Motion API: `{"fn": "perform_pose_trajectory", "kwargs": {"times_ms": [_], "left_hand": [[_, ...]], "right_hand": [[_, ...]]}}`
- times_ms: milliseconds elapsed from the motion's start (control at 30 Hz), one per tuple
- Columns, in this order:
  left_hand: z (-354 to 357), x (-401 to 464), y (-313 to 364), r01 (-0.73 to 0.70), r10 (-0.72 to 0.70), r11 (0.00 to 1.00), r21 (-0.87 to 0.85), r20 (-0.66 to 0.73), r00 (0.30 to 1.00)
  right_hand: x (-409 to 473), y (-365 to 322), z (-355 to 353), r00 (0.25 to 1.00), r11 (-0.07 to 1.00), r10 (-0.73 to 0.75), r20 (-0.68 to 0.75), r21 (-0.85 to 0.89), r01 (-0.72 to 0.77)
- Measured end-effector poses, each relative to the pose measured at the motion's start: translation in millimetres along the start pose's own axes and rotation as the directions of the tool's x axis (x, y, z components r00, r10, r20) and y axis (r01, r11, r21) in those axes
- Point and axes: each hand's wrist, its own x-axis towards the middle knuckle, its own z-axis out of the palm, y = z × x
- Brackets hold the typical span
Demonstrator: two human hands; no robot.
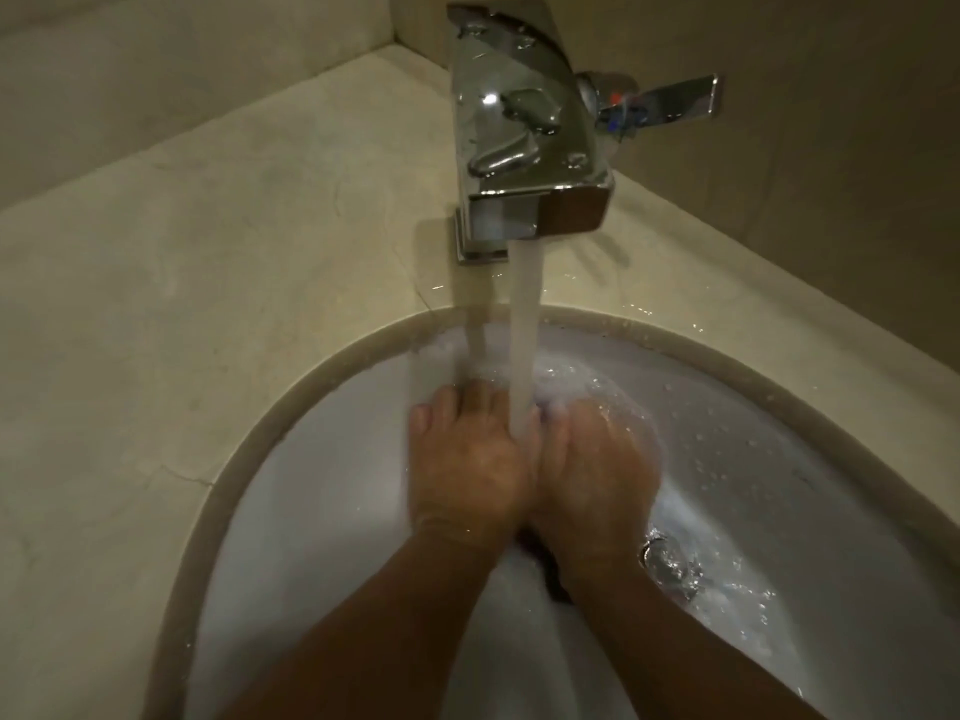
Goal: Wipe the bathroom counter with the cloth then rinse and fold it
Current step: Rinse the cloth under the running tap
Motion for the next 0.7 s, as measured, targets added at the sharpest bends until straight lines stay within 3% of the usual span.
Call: {"fn": "perform_pose_trajectory", "kwargs": {"times_ms": [100, 233, 300, 400, 467, 533, 633, 700], "left_hand": [[0, 1, 1, -0.006, 0.005, 0.999, 0.045, 0.029, 1.000], [-13, 2, 2, -0.044, 0.051, 0.989, -0.144, 0.042, 0.998], [-29, 6, 2, -0.048, 0.043, 0.960, -0.276, -0.026, 0.999], [-56, 14, 3, -0.093, 0.027, 0.925, -0.368, -0.180, 0.983], [-68, 15, 0, -0.143, 0.015, 0.892, -0.429, -0.287, 0.958], [-62, 9, -4, -0.186, 0.045, 0.891, -0.415, -0.326, 0.944], [-29, -9, -13, -0.141, 0.087, 0.952, -0.272, -0.202, 0.976], [-16, -17, -14, -0.042, 0.027, 0.970, -0.240, -0.066, 0.997]], "right_hand": [[-3, 11, 2, 0.998, 1.000, -0.016, 0.061, -0.024, 0.018], [1, 11, -4, 0.971, 0.999, -0.031, 0.238, 0.041, 0.021], [8, -3, -18, 0.976, 0.988, -0.091, 0.198, 0.139, 0.064], [17, -18, -41, 0.998, 0.937, -0.069, 0.005, 0.343, 0.063], [18, -21, -53, 0.999, 0.871, -0.032, -0.020, 0.491, 0.037], [12, -17, -50, 0.999, 0.857, -0.036, -0.024, 0.513, 0.043], [-10, 0, -26, 0.997, 0.922, -0.017, 0.074, 0.387, -0.013], [-23, 13, -12, 0.995, 0.954, 0.007, 0.101, 0.299, -0.037]]}}
